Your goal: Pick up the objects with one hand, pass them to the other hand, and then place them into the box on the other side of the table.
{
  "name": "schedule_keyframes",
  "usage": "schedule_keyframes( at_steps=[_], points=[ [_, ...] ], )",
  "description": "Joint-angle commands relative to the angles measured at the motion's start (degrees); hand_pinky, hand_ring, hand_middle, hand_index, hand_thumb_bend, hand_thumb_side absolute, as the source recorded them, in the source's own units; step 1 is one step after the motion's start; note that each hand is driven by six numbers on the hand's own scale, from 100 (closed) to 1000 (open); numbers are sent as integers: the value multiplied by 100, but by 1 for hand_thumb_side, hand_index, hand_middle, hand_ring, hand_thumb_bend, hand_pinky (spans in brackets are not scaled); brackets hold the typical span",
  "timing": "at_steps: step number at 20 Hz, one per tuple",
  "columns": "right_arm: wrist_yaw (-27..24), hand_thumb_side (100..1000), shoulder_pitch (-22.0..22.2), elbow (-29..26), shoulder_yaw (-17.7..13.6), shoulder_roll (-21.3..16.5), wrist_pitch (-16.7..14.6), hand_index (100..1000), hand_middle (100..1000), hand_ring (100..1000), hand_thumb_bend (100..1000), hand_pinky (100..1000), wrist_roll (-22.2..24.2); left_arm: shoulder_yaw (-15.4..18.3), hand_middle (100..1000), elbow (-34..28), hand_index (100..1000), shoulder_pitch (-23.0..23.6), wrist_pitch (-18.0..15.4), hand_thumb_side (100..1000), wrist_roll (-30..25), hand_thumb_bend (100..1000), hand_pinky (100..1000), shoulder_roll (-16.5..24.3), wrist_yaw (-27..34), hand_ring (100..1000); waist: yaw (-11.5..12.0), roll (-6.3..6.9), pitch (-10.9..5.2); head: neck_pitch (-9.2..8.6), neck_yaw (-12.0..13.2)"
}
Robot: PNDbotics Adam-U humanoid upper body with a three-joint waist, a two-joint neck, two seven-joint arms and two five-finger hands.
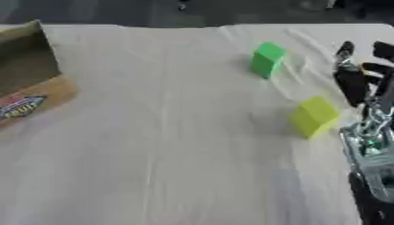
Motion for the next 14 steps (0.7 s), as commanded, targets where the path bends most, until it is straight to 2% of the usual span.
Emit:
schedule_keyframes(
  at_steps=[1,10,11,12,14],
  points=[
    [-25,326,-103,-87,-29,-196,114,746,714,669,342,639,-65,61,668,-66,794,-87,6,848,27,205,455,155,-47,779,-12,6,-83,21,-43],
    [-259,326,-149,-110,54,-460,214,753,723,677,350,642,2,61,668,-56,795,-48,27,851,41,204,454,199,-27,780,-60,7,-81,40,-125],
    [-307,368,-155,-115,76,-535,245,756,725,680,340,643,29,61,667,-55,795,-44,27,850,41,202,454,204,-24,780,-65,2,-83,36,-122],
    [-373,325,-163,-122,99,-634,288,757,726,681,353,644,66,61,667,-54,795,-40,27,851,41,204,454,210,-21,780,-72,-3,-85,34,-116],
    [-562,324,-182,-143,155,-896,416,760,729,684,358,647,166,59,667,-51,795,-32,28,851,39,204,454,226,-18,780,-87,-16,-90,35,-104]
  ],
)
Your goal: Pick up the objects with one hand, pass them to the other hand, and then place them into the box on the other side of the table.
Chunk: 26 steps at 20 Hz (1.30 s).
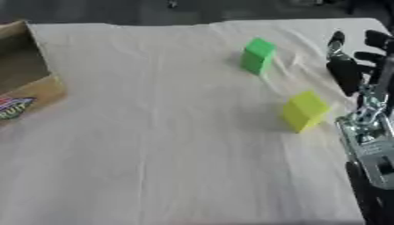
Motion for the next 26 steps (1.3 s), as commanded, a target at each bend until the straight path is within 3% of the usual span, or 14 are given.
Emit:
schedule_keyframes(
  at_steps=[1,9,15,19,26],
  points=[
    [-284,324,-93,-155,62,-556,303,761,731,686,362,650,43,58,667,-53,794,-35,3,851,14,204,454,205,-14,780,-17,-15,-91,-9,9],
    [-1302,318,-58,-422,432,-2151,1360,786,762,722,386,703,872,63,667,-40,794,10,15,854,22,203,453,284,-12,780,-84,-65,-82,-3,28],
    [-1653,300,-14,-753,634,-3347,2123,814,795,765,400,776,1913,61,666,-30,794,52,33,856,21,202,452,352,-21,781,-123,-109,-85,34,57],
    [-1562,278,5,-918,709,-3840,2366,828,815,788,420,813,2743,54,666,-33,794,51,36,856,14,202,452,358,-23,781,-107,-122,-78,16,61],
    [-1311,239,62,-1010,903,-4438,2463,851,842,820,452,866,4040,25,666,-30,793,50,52,859,-13,200,452,369,-14,782,-80,-132,-55,-19,47]
  ],
)
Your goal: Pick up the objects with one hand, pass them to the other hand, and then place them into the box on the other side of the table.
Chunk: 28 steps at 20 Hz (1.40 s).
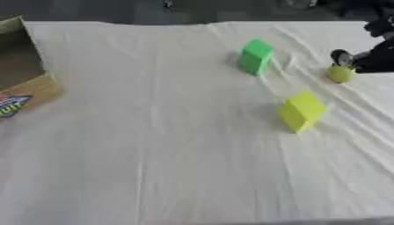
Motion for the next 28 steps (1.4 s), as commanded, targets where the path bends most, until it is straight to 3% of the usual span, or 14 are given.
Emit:
schedule_keyframes(
  at_steps=[1,3,11,20,28],
  points=[
    [133,233,-42,-90,56,-514,10,854,845,823,455,871,535,20,666,-62,793,-48,15,859,-21,201,451,192,-14,782,15,-13,-56,-34,-12],
    [244,311,-67,-90,162,-630,-13,859,853,831,404,882,835,14,666,-64,793,-50,19,859,-28,201,452,192,-12,783,26,-16,-50,-36,-30],
    [824,239,-258,-90,547,-866,-73,881,879,861,458,931,1979,8,666,-66,793,-47,-9,862,-38,203,452,206,86,783,58,-41,-29,-24,-103],
    [1833,183,-353,-90,583,-951,-288,893,896,880,484,966,3142,3,665,-50,793,-11,12,865,-50,202,451,254,95,784,5,-54,-10,8,-77],
    [2793,122,-457,-90,670,-984,-1032,905,914,904,524,1000,3973,-6,664,-50,793,-5,30,866,-60,201,452,279,107,786,-2,-59,16,2,-73]
  ],
)
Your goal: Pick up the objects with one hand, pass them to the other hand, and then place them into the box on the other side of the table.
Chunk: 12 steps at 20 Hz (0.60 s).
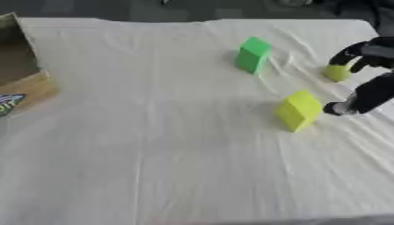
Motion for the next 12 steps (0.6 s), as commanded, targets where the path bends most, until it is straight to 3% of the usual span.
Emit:
schedule_keyframes(
  at_steps=[1,6,12],
  points=[
    [410,120,-108,-57,-6,-250,-166,906,916,905,526,1000,430,-1,664,-53,793,-52,3,867,-16,201,452,179,15,786,4,6,-55,-3,-9],
    [873,129,-221,-57,152,-186,-463,907,917,906,534,1000,752,-9,665,-56,793,-60,8,867,-26,201,452,176,26,786,26,12,-43,-24,-42],
    [997,126,-394,-57,343,-84,-564,905,916,905,534,1000,848,-22,665,-56,793,-67,13,867,-39,201,452,175,38,787,42,14,-32,-26,-74]
  ],
)
